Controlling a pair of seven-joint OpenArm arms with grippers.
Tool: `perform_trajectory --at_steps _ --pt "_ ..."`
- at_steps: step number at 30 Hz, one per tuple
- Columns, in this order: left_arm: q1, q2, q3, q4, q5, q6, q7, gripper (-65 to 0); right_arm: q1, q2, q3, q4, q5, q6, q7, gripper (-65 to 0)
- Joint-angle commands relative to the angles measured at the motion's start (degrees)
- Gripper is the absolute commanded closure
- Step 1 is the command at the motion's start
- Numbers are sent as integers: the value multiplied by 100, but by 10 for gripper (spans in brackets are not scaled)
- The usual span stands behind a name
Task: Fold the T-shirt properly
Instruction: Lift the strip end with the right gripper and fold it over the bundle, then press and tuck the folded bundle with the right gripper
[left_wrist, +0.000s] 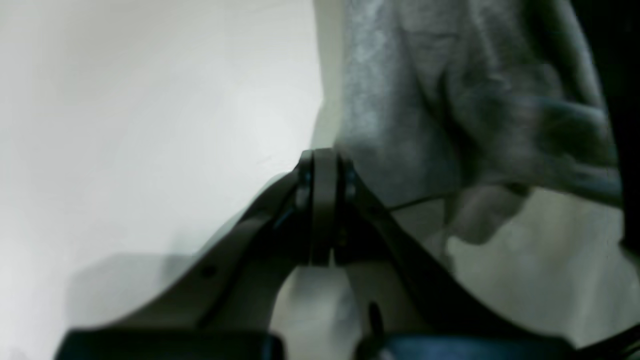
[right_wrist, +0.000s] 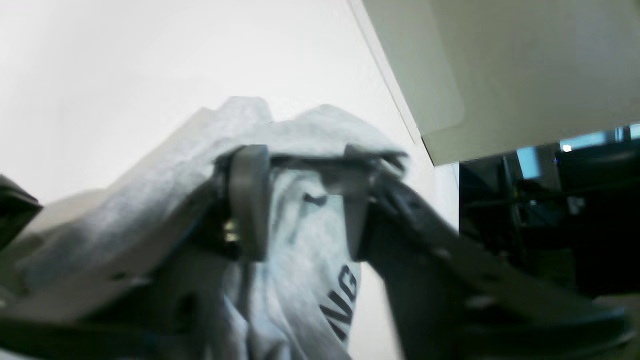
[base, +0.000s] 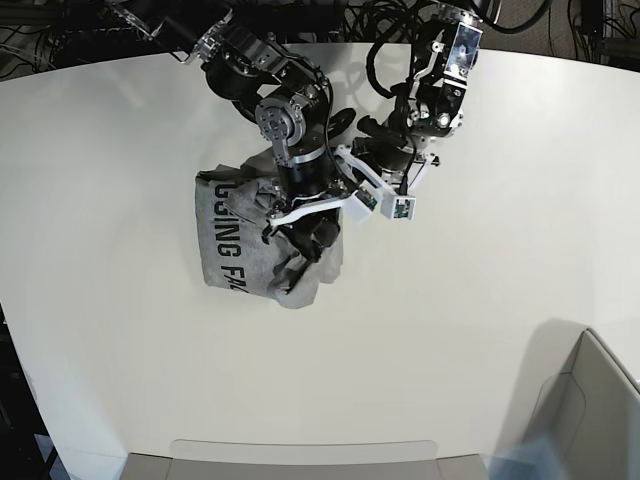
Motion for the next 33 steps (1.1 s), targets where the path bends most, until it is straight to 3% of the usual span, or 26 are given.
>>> perform_trajectory --at_steps 1,4,12,17,20,24,33 --pt "-131 39 -19 37 222 216 -201 0 22 -132 152 379 137 -49 383 -124" --pt "-131 39 -19 37 231 216 -201 0 -127 -35 952 616 164 -49 409 0" --pt "-131 39 -63 72 240 234 -201 0 -409 633 2376 792 1808 4 374 0" --pt "53 48 -749 362 222 234 -201 0 -628 651 2781 590 1984 4 409 0" --pt "132 48 -1065 643 214 234 -201 0 -646 686 2719 344 2001 31 427 0" --pt "211 48 -1285 934 214 234 -201 0 -611 659 2201 -52 2370 356 427 0" --pt "282 48 -1329 1048 214 234 -201 0 -453 651 539 229 2555 417 392 0"
